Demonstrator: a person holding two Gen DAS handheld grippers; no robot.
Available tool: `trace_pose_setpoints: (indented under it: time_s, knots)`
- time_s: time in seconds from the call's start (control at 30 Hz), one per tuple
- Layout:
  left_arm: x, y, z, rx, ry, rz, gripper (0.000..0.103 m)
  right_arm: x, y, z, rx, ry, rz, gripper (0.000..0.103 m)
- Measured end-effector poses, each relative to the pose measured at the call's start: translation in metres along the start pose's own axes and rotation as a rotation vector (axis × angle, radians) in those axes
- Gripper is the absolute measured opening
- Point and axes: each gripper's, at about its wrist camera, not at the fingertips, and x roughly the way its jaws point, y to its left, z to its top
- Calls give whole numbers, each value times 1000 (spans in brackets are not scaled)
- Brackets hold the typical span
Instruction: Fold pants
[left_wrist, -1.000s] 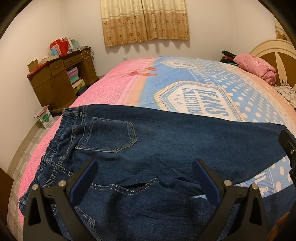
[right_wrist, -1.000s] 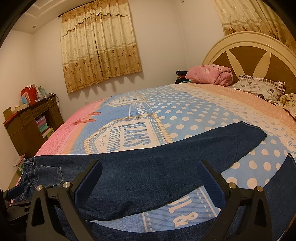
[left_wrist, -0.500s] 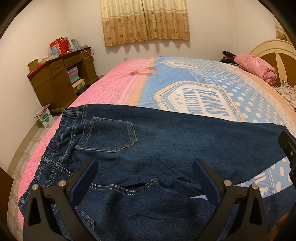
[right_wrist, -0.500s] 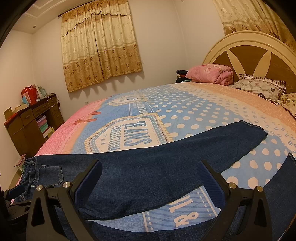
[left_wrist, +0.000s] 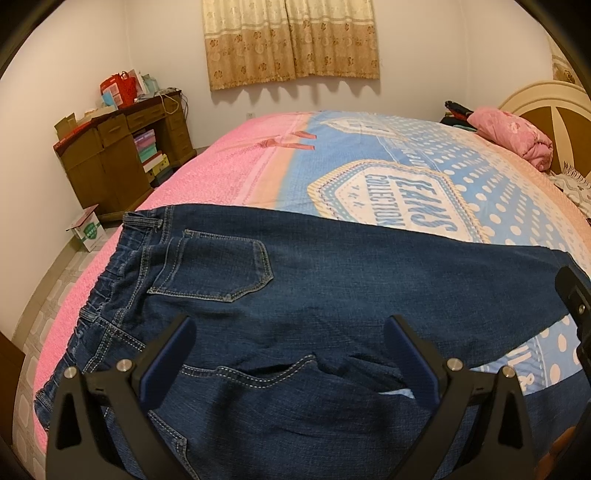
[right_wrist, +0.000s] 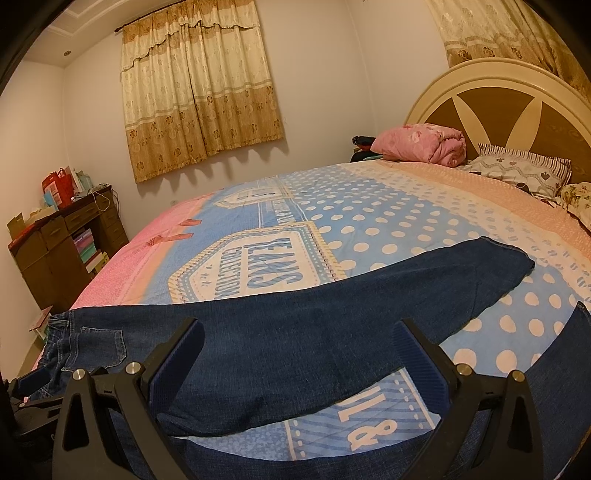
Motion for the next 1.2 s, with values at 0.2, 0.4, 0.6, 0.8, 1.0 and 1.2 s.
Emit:
trace_pose_setpoints:
  time_s: [0.2,0.4,0.6,0.8,1.0,1.2]
  knots:
    - [2,0,0,-3,6,-2,103,2,-1,1,1,10,3,102]
    - [5,1,0,-6,10,-1,103,3,-1,1,1,16,5,102]
    - [5,1,0,-6,10,-1,103,2,-1,0,5,20,4,102]
    - [7,2,-1,-8,14,-8,103,4,-1,0,-6,27,9,102]
    - [16,12,0,14,-6,86,103,11,-2,-4,-33,66,41,86]
    - [21,28,12,101,3,63,103,24,-16,-4,-4,177,100,76]
